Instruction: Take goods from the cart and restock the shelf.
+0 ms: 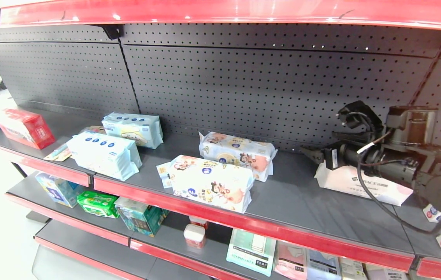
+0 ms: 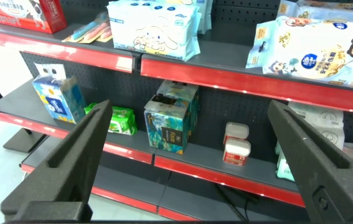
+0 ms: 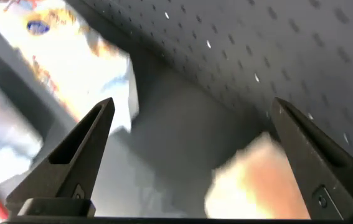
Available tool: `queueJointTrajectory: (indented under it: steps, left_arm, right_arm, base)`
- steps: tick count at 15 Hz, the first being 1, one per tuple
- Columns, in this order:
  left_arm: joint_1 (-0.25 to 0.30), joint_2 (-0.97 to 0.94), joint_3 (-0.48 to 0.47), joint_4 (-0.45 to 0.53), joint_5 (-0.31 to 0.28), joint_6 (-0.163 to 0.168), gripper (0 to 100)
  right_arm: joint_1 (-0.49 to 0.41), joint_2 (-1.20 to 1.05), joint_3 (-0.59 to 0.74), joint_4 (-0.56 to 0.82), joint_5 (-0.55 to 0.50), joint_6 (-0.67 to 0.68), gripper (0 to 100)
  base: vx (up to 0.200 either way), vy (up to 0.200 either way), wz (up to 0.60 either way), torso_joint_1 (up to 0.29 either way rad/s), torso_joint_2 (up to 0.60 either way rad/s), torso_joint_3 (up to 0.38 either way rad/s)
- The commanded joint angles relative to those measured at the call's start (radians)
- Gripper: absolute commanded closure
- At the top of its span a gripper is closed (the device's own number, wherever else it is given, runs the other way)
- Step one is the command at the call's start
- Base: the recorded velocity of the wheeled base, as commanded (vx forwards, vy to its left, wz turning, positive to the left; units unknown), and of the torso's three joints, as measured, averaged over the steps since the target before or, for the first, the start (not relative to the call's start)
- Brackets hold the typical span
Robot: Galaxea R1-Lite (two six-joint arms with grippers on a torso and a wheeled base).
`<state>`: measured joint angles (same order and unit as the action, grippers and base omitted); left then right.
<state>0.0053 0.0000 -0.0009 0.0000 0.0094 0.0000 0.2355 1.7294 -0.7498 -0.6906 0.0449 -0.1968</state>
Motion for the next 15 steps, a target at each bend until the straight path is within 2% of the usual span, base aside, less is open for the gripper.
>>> queueJointTrajectory:
  steps: [1,4,6,7,9,11,15]
  left_arm:
    - [-0.001,0.000,-0.001,0.000,0.001,0.000,0]
    - [-0.001,0.000,0.001,0.000,0.000,0.000,0]
    - [0.001,0.000,-0.001,0.000,0.000,0.000,0]
    - [0.001,0.000,-0.001,0.000,0.001,0.000,0]
    - [0.001,0.000,0.001,0.000,0.000,0.000,0]
    - [0.001,0.000,-0.001,0.000,0.000,0.000,0]
    - [0.001,0.000,0.001,0.000,0.000,0.000,0]
  right_arm:
    - [-0.002,-0.143,0.095,-0.001,-0.014,0.057,0]
    - [-0.004,-0.332,0.247,0.002,-0.019,0.120,0]
    - [-0.070,-0.541,0.414,0.046,-0.037,0.105,0]
    - [-0.131,-0.668,0.468,0.132,-0.020,0.086,0]
    - [-0.216,-0.875,0.481,0.342,0.058,0.089,0]
    - [-0.323,-1.105,0.452,0.700,0.064,0.065,0]
    - [-0.326,-1.280,0.520,0.737,0.059,0.045,0]
  base:
    - [0.000,0.000,0.00,0.000,0.00,0.000]
    - [0.000,0.000,0.00,0.000,0.00,0.000]
    - [0.000,0.000,0.00,0.000,0.00,0.000]
    - [0.000,0.000,0.00,0.000,0.00,0.000]
    - [0.000,0.000,0.00,0.000,0.00,0.000]
    - [0.000,0.000,0.00,0.000,0.00,0.000]
    - [0.000,0.000,0.00,0.000,0.00,0.000]
